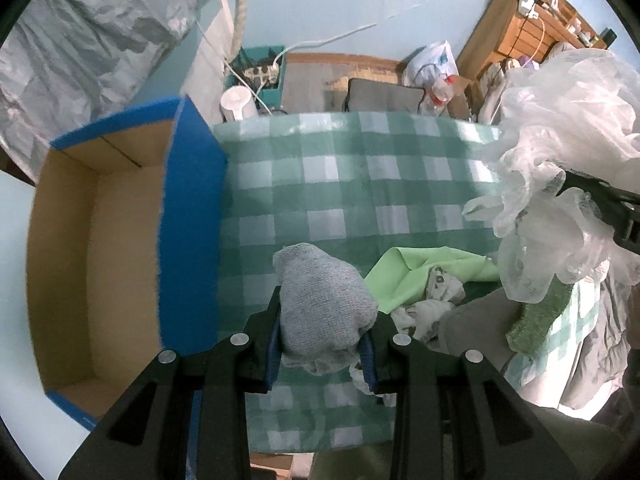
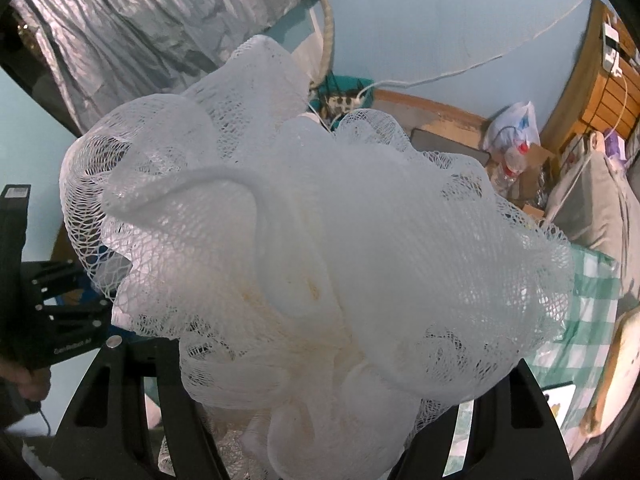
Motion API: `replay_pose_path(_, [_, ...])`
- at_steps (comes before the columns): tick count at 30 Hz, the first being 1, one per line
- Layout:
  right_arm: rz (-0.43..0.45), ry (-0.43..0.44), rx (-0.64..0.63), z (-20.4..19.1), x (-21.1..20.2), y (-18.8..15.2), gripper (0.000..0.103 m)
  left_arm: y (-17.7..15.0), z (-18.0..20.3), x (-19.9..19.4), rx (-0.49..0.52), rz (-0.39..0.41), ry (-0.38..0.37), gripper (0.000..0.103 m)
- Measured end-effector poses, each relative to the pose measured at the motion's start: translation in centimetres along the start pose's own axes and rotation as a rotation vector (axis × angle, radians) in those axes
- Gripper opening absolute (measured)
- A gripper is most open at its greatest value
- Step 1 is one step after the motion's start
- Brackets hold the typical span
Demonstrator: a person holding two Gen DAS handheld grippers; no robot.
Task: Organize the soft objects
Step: 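Lift the white puffer with the right gripper while the left gripper carries the grey sock over the box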
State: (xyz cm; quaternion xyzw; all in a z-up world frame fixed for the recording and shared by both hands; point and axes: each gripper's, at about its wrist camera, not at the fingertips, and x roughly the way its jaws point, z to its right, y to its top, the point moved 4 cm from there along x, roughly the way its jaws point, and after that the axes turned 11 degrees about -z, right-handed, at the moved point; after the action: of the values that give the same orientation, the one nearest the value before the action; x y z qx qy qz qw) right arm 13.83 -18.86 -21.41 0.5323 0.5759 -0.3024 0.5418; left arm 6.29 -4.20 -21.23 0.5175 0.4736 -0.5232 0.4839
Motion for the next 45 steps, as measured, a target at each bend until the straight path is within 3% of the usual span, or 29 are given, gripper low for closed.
replay_pose_path(24, [0.052, 0.049, -0.143, -7.8, -4.9, 1.7, 0.067, -2.4, -4.7, -9.0, -0.069, 0.174, 0.015, 0.032])
replay_pose_path(45, [0.027, 0.091, -0.310, -16.7, -3.4, 4.6, 0.067, -4.9, -12.1, -10.4, -0.192, 0.212, 0.044, 0.032])
